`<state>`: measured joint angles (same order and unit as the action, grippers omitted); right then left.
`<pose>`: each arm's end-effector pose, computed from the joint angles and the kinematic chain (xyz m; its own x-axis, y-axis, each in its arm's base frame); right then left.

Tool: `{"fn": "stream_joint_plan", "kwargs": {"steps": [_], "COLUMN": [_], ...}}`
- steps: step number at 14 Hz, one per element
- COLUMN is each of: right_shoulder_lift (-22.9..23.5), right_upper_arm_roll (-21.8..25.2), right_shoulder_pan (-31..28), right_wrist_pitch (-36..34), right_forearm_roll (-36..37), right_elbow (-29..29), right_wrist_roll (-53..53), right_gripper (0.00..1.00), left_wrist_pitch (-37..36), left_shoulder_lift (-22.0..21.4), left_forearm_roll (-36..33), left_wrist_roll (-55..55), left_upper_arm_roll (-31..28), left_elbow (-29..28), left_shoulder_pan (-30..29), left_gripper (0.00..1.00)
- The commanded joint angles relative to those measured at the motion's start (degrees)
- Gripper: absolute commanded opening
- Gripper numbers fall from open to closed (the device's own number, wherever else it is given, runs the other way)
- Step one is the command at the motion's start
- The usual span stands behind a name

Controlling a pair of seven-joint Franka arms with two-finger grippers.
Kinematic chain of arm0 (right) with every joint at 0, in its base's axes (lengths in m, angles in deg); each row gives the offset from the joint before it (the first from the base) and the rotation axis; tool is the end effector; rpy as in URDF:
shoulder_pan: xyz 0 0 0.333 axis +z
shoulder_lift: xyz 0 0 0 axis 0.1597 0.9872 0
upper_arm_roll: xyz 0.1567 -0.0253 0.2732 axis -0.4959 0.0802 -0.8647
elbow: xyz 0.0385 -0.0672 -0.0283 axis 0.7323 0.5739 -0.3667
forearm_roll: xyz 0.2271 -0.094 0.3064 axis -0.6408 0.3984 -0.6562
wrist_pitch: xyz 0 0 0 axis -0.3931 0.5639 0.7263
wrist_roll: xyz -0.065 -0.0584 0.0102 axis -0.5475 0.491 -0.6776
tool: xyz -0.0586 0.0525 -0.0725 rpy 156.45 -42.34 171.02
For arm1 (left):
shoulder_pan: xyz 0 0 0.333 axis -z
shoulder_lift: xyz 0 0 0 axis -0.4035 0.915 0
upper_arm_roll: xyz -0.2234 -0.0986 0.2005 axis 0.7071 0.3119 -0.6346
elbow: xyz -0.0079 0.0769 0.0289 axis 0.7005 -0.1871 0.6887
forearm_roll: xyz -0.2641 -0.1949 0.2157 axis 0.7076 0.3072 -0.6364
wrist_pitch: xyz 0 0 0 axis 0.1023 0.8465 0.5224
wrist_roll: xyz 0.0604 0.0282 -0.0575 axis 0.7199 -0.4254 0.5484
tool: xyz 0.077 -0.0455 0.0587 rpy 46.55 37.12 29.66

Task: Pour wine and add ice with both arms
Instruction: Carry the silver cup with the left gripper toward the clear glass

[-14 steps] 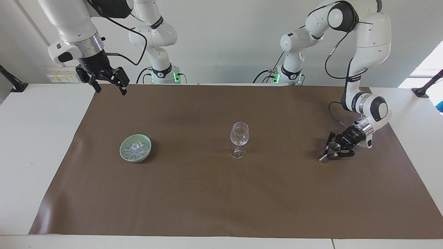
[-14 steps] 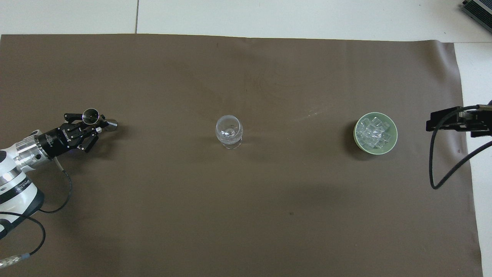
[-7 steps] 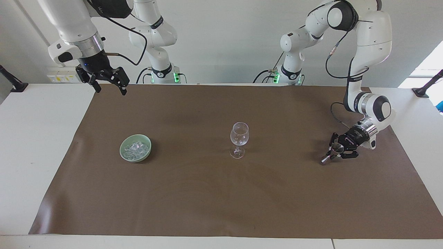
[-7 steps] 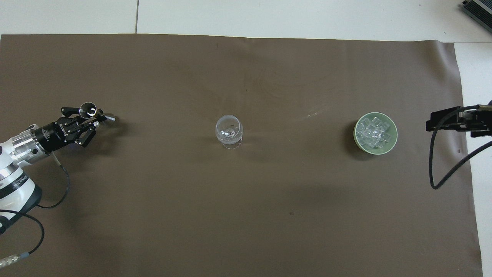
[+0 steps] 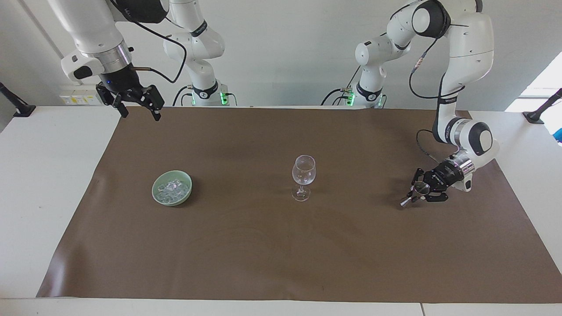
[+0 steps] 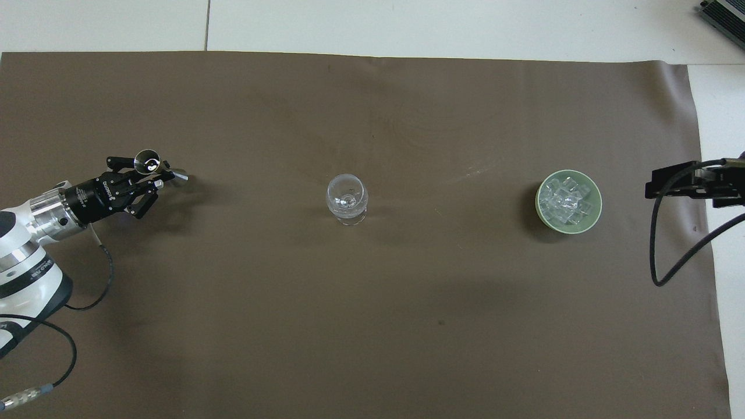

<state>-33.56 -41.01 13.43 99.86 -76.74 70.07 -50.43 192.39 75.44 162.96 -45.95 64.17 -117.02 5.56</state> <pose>0.5394 -0.0169 0.6308 0.9885 -0.1474 0.0347 -0.1471 -0.9891 -0.0116 0.5743 0.0906 0.2442 -0.1154 0.1626 -0.9799 0.9027 0.4288 -0.0351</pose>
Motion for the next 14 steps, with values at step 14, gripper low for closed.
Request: {"fn": "stream_joint_plan", "kwargs": {"steps": [14], "right_shoulder_lift": [-1.4], "right_upper_arm_roll": [-0.2], "right_shoulder_pan": [-0.5], "right_wrist_pitch": [-0.1], "right_forearm_roll": [-1.5], "right_elbow": [1.4], "right_wrist_roll": [-1.2], "right_gripper": [1.0], "left_wrist_pitch": [7.5], "left_shoulder_lift": [-4.6], "left_forearm_roll": [3.4], "left_wrist_roll": [-8.9], "left_upper_arm_roll": [-0.5], "left_elbow": [1.2], "left_shoulder_pan": [10.7], "left_gripper": [0.0]}}
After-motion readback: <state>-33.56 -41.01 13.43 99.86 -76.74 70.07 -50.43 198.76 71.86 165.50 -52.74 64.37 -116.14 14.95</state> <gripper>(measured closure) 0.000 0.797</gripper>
